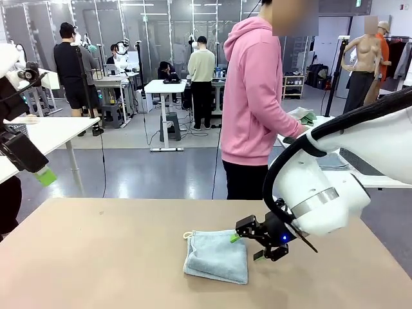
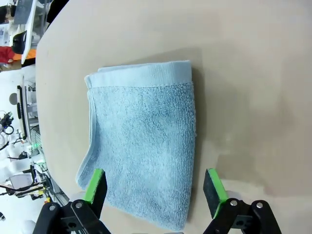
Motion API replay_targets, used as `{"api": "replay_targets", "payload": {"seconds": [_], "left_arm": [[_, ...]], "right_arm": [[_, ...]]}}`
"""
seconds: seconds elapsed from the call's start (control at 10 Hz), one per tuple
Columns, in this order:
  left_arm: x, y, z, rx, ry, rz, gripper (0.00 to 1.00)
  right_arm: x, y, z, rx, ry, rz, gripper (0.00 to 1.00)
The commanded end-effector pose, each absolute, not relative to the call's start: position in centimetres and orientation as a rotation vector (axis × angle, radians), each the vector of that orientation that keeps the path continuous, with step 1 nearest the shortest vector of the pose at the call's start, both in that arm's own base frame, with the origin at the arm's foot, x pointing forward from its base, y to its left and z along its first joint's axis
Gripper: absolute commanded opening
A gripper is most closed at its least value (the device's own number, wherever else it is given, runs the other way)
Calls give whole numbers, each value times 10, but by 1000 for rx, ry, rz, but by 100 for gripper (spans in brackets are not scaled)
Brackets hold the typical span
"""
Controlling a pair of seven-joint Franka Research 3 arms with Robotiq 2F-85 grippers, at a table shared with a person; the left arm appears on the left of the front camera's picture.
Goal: Fold the towels and place them in the basket.
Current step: Place the folded Towel with hook on the right side of the table.
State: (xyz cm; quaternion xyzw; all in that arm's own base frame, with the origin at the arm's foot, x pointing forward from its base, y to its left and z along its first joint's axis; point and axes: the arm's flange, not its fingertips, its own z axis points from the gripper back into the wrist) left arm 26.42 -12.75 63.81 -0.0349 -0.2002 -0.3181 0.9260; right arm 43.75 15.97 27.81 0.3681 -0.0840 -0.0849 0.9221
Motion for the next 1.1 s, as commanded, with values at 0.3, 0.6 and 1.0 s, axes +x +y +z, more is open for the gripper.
{"api": "replay_targets", "payload": {"seconds": [0.3,0.6,1.0], "left_arm": [[265,-129,641,-75,-413,-645,90],[265,-129,641,-75,-413,-645,90],[265,-129,641,-75,-413,-645,90]], "right_arm": [[450,173,257,775,-165,-175,100],[451,175,256,776,-159,-163,33],[453,182,257,782,-160,-171,4]]}}
